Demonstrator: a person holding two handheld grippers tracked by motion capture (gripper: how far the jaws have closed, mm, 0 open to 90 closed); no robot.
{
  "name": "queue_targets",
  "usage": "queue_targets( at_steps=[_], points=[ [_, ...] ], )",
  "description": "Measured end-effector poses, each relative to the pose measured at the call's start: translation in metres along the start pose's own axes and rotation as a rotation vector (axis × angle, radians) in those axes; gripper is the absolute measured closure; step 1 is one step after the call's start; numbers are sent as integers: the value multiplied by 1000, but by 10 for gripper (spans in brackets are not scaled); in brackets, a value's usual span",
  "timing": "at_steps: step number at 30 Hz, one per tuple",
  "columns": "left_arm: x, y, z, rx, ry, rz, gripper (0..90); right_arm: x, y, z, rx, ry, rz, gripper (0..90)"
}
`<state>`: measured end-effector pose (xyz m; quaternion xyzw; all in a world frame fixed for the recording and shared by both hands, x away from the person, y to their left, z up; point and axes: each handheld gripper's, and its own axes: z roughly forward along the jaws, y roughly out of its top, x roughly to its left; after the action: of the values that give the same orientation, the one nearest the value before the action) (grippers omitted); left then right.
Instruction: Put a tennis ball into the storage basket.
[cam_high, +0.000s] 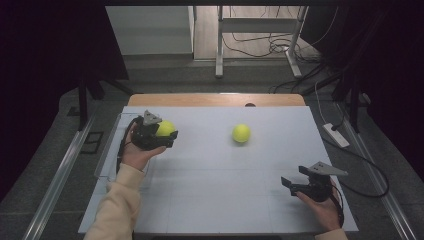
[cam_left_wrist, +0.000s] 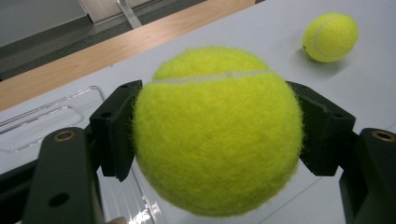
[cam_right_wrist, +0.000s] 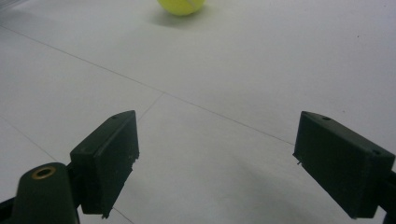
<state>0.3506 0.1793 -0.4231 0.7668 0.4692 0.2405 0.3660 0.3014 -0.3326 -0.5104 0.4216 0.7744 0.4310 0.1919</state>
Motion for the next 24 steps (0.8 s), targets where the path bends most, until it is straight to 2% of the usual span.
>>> queue_targets(
  at_steps=[7,24],
  points=[
    [12,-1,1,10,18,-29,267,0,0,0,-1,-1,-1,140],
    [32,-2,2,15,60,-58,267,0,0,1,1,-2,-4,140]
  ],
)
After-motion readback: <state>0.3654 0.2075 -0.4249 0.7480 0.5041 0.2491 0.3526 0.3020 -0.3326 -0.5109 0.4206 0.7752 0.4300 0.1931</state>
